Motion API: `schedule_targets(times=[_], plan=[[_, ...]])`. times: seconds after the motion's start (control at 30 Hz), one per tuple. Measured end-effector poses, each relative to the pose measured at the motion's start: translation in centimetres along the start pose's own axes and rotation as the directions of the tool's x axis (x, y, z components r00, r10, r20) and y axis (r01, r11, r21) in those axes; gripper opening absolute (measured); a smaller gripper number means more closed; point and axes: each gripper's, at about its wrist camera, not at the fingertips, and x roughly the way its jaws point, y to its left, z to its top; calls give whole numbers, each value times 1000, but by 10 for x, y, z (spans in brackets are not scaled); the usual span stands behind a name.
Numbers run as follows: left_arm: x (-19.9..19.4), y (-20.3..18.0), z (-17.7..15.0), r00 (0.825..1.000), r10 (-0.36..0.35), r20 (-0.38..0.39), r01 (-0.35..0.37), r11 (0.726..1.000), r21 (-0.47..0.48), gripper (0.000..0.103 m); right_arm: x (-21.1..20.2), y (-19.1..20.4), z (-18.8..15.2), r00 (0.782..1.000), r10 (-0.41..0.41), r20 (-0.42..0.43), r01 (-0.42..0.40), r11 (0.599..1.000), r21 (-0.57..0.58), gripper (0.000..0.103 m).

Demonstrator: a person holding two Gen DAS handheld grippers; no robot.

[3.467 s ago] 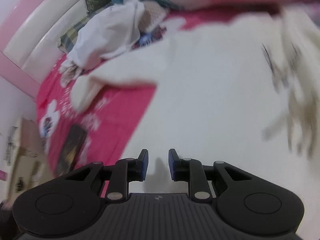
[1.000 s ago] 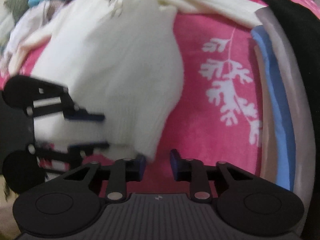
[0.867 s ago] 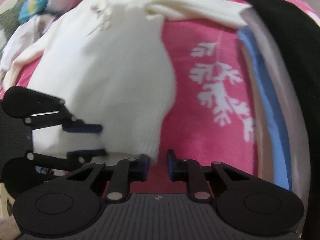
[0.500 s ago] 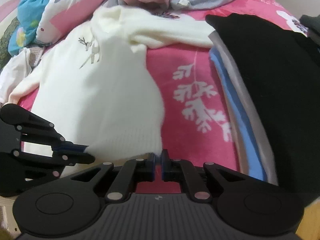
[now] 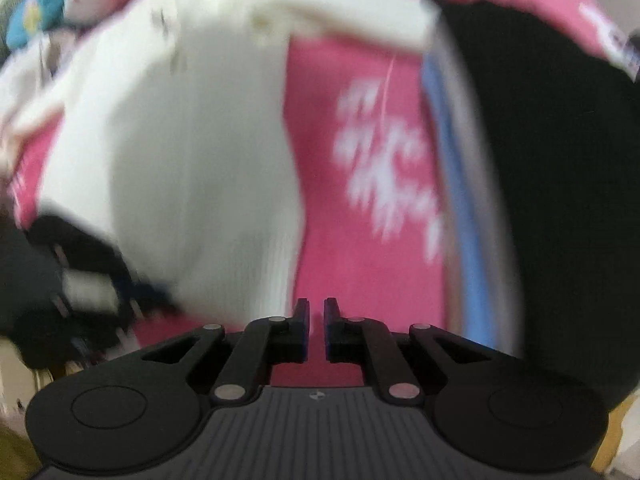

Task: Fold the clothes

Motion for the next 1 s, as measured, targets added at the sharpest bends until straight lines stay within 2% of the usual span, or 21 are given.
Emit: schedule_targets(times=[0.03, 0.1, 0.13, 0.17, 0.23, 0.33, 0.4, 0.47, 0.6, 0.63, 0.67, 0.7, 0.77, 0.83, 0.9, 0.93, 0.97, 1.0], plan=[[1, 2, -1, 1000, 3, 6, -3, 1000, -8, 2, -10, -3, 13, 999, 11, 33, -12, 1000, 15, 12], [2, 1, -3, 1000, 11, 20, -10, 1000, -26, 3, -15, -13, 50, 989, 72, 125, -85, 991, 104, 30], [2, 0, -4, 1000, 15, 27, -14, 999, -35, 3, -1, -19, 62, 985, 106, 140, -130, 976, 175, 46], [1, -1, -5, 999, 19, 33, -18, 999, -45, 3, 13, -25, 75, 978, 138, 157, -174, 954, 244, 51], [2, -2, -6, 999, 26, 39, -24, 997, -67, 3, 41, -37, 100, 960, 198, 197, -260, 890, 376, 51], [2, -4, -7, 998, 37, 49, -32, 996, -84, 3, 83, -56, 137, 924, 271, 271, -379, 746, 548, 51], [2, -5, -9, 998, 39, 58, -34, 995, -90, 3, 109, -69, 160, 894, 305, 328, -447, 623, 642, 51], [1, -6, -12, 997, 40, 67, -34, 995, -95, 3, 125, -83, 167, 874, 311, 374, -485, 502, 716, 55], [6, -11, -11, 996, 43, 75, -36, 995, -93, 3, 151, -98, 164, 903, 323, 284, -374, 263, 889, 57], [7, -11, -10, 996, 44, 76, -37, 995, -92, 3, 150, -98, 161, 903, 322, 284, -365, 224, 904, 57], [8, -10, -10, 996, 44, 78, -37, 995, -96, 3, 146, -98, 161, 905, 309, 293, -365, 209, 907, 59], [9, -10, -10, 996, 45, 80, -37, 994, -101, 3, 140, -97, 162, 916, 271, 296, -357, 214, 909, 61], [10, -8, -11, 996, 44, 83, -36, 994, -101, 3, 139, -99, 167, 933, 195, 303, -345, 244, 906, 70], [11, -7, -13, 996, 40, 84, -32, 995, -97, 3, 150, -103, 172, 945, 170, 280, -315, 240, 918, 70], [11, -6, -13, 996, 36, 81, -27, 995, -100, 3, 154, -104, 178, 941, 158, 299, -330, 237, 914, 68], [11, -5, -13, 996, 34, 79, -25, 994, -102, 3, 154, -103, 181, 939, 149, 311, -340, 246, 908, 52], [11, -5, -13, 996, 31, 78, -23, 995, -102, 3, 146, -101, 186, 932, 127, 341, -363, 296, 883, 21], [11, -4, -12, 997, 27, 77, -19, 995, -100, 3, 134, -99, 192, 916, 101, 389, -398, 354, 846, 20]])
